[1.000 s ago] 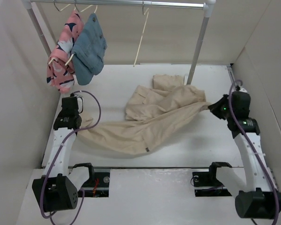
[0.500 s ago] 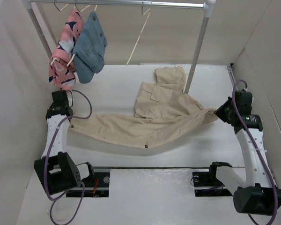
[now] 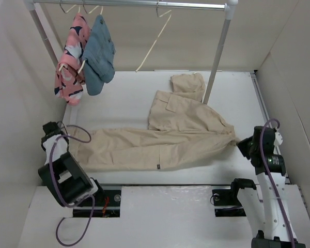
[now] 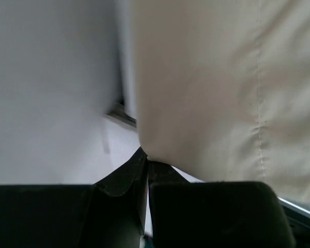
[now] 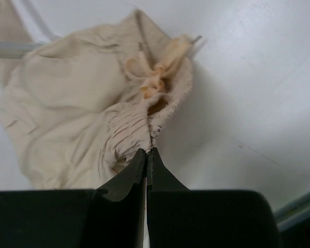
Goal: Place the trousers on the hanger
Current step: Flatten out the trousers at the center of the board.
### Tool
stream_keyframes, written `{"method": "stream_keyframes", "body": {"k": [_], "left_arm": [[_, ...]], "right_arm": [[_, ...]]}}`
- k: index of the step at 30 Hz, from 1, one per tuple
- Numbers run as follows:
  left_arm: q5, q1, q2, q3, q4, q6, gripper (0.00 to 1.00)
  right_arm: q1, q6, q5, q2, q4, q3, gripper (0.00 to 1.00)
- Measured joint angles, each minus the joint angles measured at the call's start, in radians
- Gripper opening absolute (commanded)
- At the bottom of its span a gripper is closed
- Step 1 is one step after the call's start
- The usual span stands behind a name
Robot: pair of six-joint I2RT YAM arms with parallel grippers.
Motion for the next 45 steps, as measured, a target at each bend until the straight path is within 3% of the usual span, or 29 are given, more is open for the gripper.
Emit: {"method": "stream_keyframes", "body": {"k": [3,6,9,13,18,21,24,30,33,35,41,45], "left_arm": [[0.008,0.095,0.090,-0.085,-0.002,0.029,0.06],[0.014,0.201,0.147,-0.093,0.007,0.062,0.28],[0.016,0.277,0.168,-0.073,0.006,0.090,0.32],[0.086,0.296,0.160,0.013,-0.089,0.122,0.37],[0.242,0.194,-0.020,0.103,-0.232,0.170,0.58],[0.345,0.079,-0.142,0.104,-0.303,0.198,0.61],[0.394,-0.009,-0.153,0.072,-0.323,0.180,0.66],[0.401,-0.209,-0.072,-0.028,-0.270,0.087,0.69],[0.358,-0.265,-0.070,-0.041,-0.212,0.034,0.61],[0.313,-0.281,-0.053,-0.058,-0.171,0.003,0.53],[0.192,-0.282,-0.030,-0.082,-0.126,-0.058,0.53],[0.158,-0.275,-0.037,-0.096,-0.114,-0.069,0.47]], "right_arm": [[0.000,0.055,0.041,-0.029,-0.063,-0.047,0.00],[0.000,0.097,0.074,-0.064,-0.078,-0.046,0.00],[0.000,0.121,0.095,-0.064,-0.080,-0.039,0.00],[0.000,0.132,0.107,-0.031,-0.075,-0.037,0.00],[0.000,0.115,0.108,-0.013,-0.066,-0.032,0.00],[0.000,0.100,0.106,0.002,-0.047,-0.031,0.00],[0.000,0.089,0.103,0.025,-0.033,-0.032,0.00],[0.000,0.066,0.097,0.070,0.005,-0.032,0.00],[0.000,0.057,0.095,0.082,0.008,-0.032,0.00],[0.000,0.055,0.095,0.081,0.008,-0.032,0.00],[0.000,0.045,0.095,0.073,0.008,-0.032,0.00],[0.000,0.041,0.095,0.066,0.008,-0.032,0.00]]}}
